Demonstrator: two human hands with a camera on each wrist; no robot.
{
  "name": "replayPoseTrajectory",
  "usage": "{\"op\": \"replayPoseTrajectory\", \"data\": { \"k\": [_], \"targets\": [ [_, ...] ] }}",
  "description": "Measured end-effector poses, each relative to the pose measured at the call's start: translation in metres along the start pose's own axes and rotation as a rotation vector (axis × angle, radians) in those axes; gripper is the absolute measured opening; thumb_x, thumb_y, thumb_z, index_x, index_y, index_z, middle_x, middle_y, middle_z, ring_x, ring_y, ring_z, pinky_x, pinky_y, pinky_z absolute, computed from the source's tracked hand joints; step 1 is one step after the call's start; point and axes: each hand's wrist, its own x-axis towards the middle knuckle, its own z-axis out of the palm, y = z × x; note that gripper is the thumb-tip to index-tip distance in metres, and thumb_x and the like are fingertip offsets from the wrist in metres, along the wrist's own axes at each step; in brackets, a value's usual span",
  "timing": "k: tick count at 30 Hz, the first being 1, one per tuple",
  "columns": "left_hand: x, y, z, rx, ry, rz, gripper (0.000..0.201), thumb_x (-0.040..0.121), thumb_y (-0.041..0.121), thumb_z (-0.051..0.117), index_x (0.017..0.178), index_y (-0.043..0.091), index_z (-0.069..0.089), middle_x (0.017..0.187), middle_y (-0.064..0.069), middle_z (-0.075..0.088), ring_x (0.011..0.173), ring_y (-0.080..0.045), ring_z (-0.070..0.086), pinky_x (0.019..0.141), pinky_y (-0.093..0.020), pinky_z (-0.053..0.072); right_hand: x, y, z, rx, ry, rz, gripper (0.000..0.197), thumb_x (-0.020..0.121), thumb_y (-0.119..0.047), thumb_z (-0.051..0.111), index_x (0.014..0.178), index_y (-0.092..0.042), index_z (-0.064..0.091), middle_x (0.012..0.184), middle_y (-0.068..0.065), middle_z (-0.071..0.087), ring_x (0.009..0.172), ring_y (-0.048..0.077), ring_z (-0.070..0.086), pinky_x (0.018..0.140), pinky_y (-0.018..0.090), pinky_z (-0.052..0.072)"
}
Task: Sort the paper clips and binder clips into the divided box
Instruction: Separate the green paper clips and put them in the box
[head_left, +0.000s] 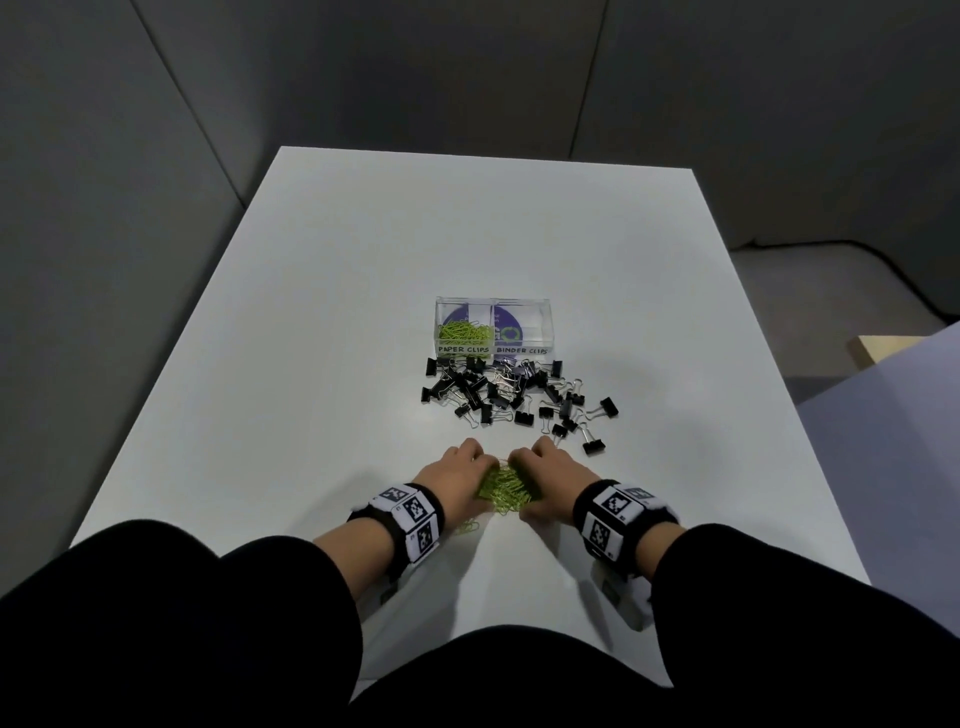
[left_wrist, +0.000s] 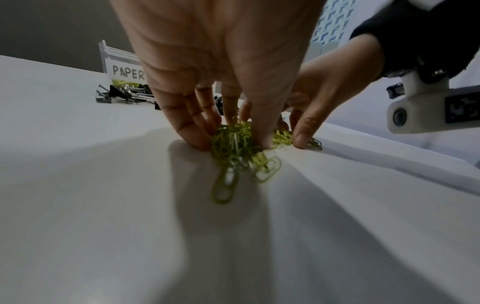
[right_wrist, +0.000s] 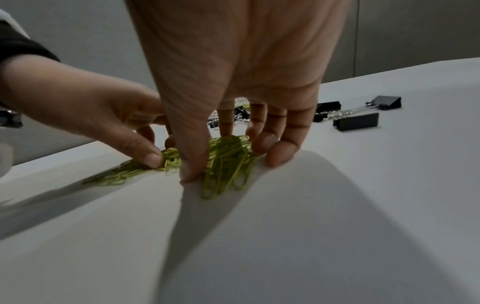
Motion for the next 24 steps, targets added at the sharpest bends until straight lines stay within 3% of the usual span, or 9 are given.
{"op": "replayPoseTrajectory", "data": {
  "k": [4, 7, 13, 24],
  "targets": [
    [-0.007, -0.009, -0.001, 0.071, -0.031, 0.02, 0.082, 0.073, 0.052, 0.068, 0.14, 0.023, 0.032, 0.139, -0.002, 0.034, 0.125, -0.021, 0.038, 0.097, -0.037, 0.044, -0.003, 0.005, 0.001, 0.002, 0.009, -0.005, 0.081, 0.063, -0.036, 0.077, 0.131, -0.022, 0.036, 0.124, 0.005, 0.038, 0.111, 0.025, 0.047, 0.089, 0.041, 0.05],
    [-0.011, -0.01, 0.001, 0.125, -0.064, 0.042, 0.09, 0.068, 0.051, 0.071, 0.141, 0.022, 0.029, 0.139, -0.002, 0.031, 0.125, -0.021, 0.035, 0.098, -0.035, 0.042, -0.002, 0.002, 0.001, -0.041, 0.011, 0.009, 0.085, 0.061, -0.042, 0.078, 0.131, -0.023, 0.034, 0.124, 0.005, 0.038, 0.11, 0.025, 0.047, 0.087, 0.041, 0.051],
    [-0.006, -0.008, -0.002, 0.07, -0.062, 0.024, 0.056, 0.085, 0.027, 0.063, 0.134, 0.017, 0.039, 0.134, -0.007, 0.037, 0.12, -0.026, 0.042, 0.094, -0.037, 0.044, 0.002, -0.006, -0.001, -0.03, 0.01, 0.027, 0.051, 0.075, -0.033, 0.071, 0.116, -0.016, 0.045, 0.119, 0.009, 0.041, 0.1, 0.029, 0.052, 0.083, 0.039, 0.05],
    [0.008, -0.006, -0.005, 0.028, -0.032, -0.034, 0.024, 0.092, 0.013, 0.049, 0.114, 0.008, 0.055, 0.122, -0.011, 0.049, 0.108, -0.029, 0.053, 0.089, -0.035, 0.044, 0.005, -0.001, -0.006, -0.066, 0.021, 0.008, 0.025, 0.088, -0.01, 0.055, 0.113, -0.009, 0.052, 0.114, 0.016, 0.05, 0.094, 0.035, 0.059, 0.084, 0.041, 0.052]
  ]
}}
